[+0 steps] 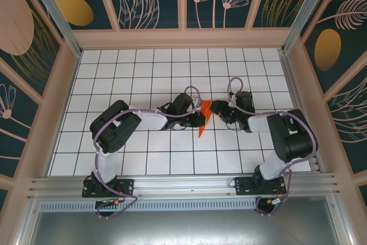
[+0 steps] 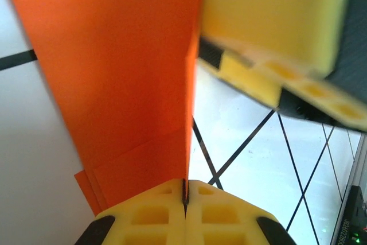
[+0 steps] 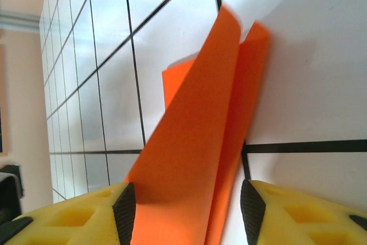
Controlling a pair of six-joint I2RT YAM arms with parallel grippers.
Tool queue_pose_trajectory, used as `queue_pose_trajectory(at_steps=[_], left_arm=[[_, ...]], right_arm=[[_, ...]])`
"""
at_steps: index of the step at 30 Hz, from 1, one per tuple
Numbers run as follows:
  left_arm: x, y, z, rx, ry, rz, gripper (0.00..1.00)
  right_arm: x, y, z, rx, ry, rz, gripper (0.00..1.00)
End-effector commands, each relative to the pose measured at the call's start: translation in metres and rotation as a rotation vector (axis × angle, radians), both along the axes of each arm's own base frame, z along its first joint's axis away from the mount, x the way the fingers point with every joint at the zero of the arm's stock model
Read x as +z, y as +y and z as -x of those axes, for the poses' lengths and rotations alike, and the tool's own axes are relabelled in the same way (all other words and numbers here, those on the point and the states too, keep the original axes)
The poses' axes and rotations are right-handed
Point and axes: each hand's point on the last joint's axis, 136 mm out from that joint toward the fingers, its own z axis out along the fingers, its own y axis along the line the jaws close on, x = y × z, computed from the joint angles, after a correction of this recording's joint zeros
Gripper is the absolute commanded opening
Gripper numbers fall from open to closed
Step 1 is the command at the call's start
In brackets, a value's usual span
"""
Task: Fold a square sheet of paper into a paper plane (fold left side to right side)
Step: Fold the wing for the fifth time at the center of the table.
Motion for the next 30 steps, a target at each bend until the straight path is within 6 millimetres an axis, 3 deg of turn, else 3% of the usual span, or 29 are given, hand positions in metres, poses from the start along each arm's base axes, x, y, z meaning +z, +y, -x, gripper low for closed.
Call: queue_pose_trajectory(at_steps=[1, 13, 22, 26, 30], left_arm=[[0.002, -0.002, -0.001, 0.0, 0.02, 0.063, 0.06], [0.004, 0.004, 0.005, -0.014, 0.088, 0.183, 0.06], [0.004, 0.003, 0.005, -0.015, 0.108, 0.209, 0.06], [0.003, 0.004, 0.004, -0.011, 0.119, 0.216, 0.06], [0.0, 0.005, 0.004, -0.005, 0.128, 0.214, 0.07]], right_arm=[[0.008, -0.012, 0.002, -0.01, -0.041, 0.023, 0.56], [0.013, -0.015, 0.009, 0.024, -0.082, 0.024, 0.55], [0.016, -0.011, 0.01, 0.026, -0.099, -0.006, 0.46], [0.022, 0.0, 0.009, 0.049, -0.121, -0.048, 0.42], [0.014, -0.001, 0.004, 0.025, -0.094, 0.01, 0.45]])
